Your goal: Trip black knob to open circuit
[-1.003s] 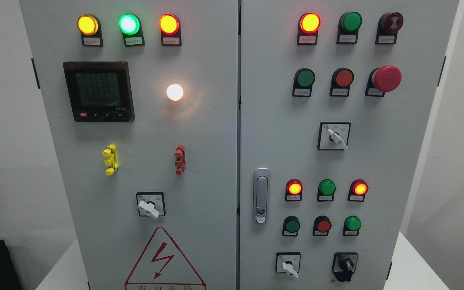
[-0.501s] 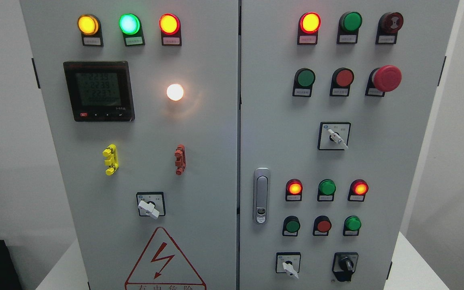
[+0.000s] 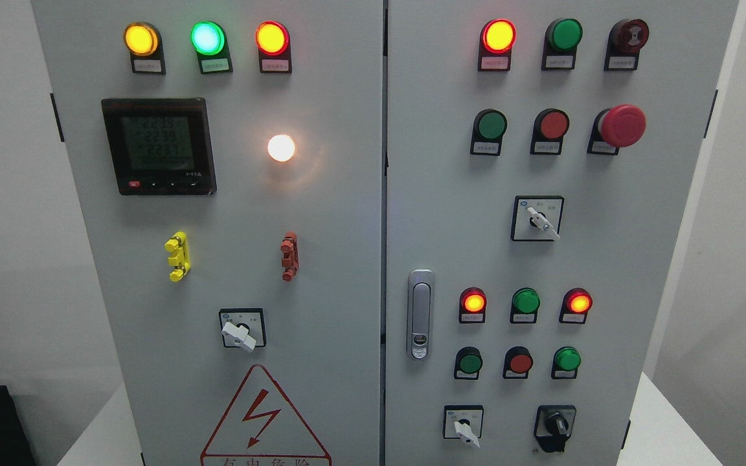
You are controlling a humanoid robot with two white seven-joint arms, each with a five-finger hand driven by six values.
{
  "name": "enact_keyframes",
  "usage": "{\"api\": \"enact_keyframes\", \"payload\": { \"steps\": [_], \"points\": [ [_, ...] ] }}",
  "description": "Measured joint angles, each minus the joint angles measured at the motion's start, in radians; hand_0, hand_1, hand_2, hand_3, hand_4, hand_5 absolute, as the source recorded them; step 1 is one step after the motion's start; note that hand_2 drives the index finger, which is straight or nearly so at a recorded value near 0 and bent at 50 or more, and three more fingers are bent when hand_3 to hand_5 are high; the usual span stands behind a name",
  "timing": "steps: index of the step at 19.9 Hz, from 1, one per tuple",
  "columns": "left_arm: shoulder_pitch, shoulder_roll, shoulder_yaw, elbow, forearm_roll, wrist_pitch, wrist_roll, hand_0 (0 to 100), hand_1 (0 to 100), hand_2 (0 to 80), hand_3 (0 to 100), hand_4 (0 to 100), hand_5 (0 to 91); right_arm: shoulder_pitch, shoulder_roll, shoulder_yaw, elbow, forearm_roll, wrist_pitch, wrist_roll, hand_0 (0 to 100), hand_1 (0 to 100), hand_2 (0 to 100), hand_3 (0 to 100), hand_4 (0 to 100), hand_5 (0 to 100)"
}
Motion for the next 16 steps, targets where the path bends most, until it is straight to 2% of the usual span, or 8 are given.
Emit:
{"api": "enact_keyframes", "payload": {
  "steps": [9, 15, 16],
  "points": [
    [0.0, 0.0, 0.0, 0.0, 0.0, 0.0, 0.0, 12, 39, 0.0, 0, 0, 0.0, 0.069, 0.005, -0.028, -0.258, 0.0, -0.013, -0.004, 0, 0, 0, 2, 0, 0],
    [0.0, 0.0, 0.0, 0.0, 0.0, 0.0, 0.0, 12, 39, 0.0, 0, 0, 0.0, 0.108, 0.007, -0.037, -0.425, 0.0, -0.028, -0.014, 0, 0, 0, 9, 0, 0],
    [0.0, 0.0, 0.0, 0.0, 0.0, 0.0, 0.0, 12, 39, 0.0, 0, 0, 0.0, 0.114, 0.007, -0.038, -0.453, 0.0, -0.028, -0.015, 0, 0, 0, 14, 7, 0]
  ]
}}
